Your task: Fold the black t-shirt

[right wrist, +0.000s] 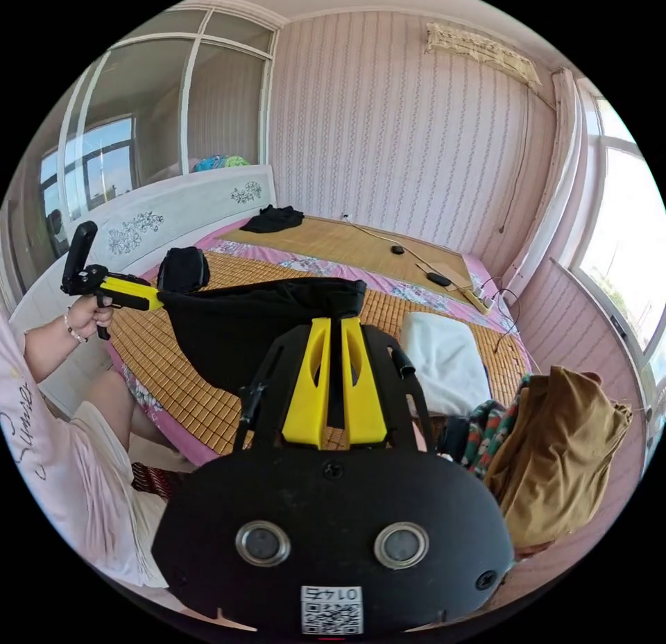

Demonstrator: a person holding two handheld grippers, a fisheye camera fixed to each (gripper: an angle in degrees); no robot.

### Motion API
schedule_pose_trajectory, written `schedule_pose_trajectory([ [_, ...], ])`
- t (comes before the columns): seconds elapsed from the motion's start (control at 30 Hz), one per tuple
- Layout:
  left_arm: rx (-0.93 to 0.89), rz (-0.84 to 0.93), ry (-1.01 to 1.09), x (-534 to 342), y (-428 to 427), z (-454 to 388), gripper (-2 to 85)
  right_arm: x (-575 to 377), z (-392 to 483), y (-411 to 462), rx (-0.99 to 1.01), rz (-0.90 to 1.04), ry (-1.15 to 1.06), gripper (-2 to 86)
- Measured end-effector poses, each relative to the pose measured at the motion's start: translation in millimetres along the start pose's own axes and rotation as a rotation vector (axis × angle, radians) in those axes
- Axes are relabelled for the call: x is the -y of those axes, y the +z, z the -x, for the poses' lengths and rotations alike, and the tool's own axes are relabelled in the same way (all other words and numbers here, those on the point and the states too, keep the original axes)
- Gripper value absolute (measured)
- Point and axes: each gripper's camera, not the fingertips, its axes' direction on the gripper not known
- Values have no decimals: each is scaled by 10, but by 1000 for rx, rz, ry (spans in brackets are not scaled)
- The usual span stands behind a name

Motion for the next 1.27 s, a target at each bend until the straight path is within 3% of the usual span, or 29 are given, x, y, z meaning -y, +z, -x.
schedule_pose_trajectory([
  [0.13,-81,-38,74,796,246,-136,-9,570,-858,298,-126,171,38,27],
  [0.23,-212,-35,101,1561,781,-233,-8,1079,-1742,1005,-265,334,124,43],
  [0.3,-265,19,20,2145,1455,-202,-1,1263,-2284,1737,-346,470,247,89],
  [0.37,-222,99,-67,2441,1954,-125,12,1236,-2337,2032,-304,515,276,117],
  [0.43,-157,171,-163,2510,2252,-28,32,1088,-2126,2085,-263,477,249,126],
  [0.53,-274,182,-164,2318,2274,-2,49,472,-1390,1911,-211,379,128,125],
  [0.63,-125,158,29,1970,1859,-245,49,-554,-442,1686,-176,323,39,121],
  [0.7,79,149,162,1626,1430,-505,49,-1431,267,1549,-136,317,56,115],
  [0.87,310,116,253,939,603,-853,47,-2597,1439,1310,48,365,72,96],
  [1.13,466,22,209,199,-483,-962,47,-2860,2516,1056,113,290,-105,79],
  [1.27,481,2,166,-148,-919,-758,47,-2802,3092,1078,116,202,-231,23],
])
